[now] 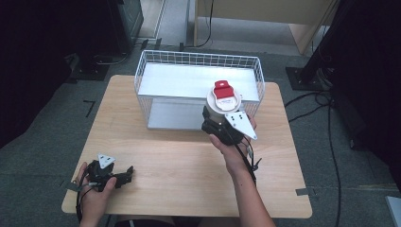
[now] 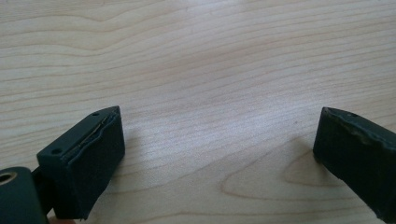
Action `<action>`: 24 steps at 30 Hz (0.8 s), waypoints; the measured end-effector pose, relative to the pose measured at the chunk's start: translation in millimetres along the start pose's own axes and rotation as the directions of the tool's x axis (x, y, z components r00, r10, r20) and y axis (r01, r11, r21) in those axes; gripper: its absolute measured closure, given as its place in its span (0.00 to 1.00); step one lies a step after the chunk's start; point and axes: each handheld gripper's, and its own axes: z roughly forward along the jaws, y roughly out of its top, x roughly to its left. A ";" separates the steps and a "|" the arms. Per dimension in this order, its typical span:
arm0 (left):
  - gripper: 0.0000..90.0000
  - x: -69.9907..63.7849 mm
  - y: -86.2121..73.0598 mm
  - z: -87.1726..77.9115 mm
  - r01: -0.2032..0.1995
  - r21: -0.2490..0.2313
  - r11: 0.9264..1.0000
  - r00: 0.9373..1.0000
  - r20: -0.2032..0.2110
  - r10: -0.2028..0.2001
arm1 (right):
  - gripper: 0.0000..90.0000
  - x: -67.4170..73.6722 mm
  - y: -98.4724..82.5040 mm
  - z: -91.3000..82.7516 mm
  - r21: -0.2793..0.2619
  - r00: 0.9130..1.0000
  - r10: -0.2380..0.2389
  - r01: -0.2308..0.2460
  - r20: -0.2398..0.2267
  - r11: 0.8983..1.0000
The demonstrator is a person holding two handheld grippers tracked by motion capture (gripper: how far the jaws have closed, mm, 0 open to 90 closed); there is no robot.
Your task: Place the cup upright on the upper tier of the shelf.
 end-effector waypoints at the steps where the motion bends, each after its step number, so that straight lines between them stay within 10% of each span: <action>1: 0.03 0.0 0.0 0.0 0.000 0.000 1.000 1.000 0.000 0.000 | 0.12 0.3 1.9 0.7 -0.003 1.000 0.003 -0.003 -0.003 1.000; 24: 0.03 0.1 0.1 -0.1 0.000 0.002 1.000 1.000 0.001 0.000 | 0.12 4.3 52.4 30.0 -0.066 1.000 0.001 0.000 0.007 0.998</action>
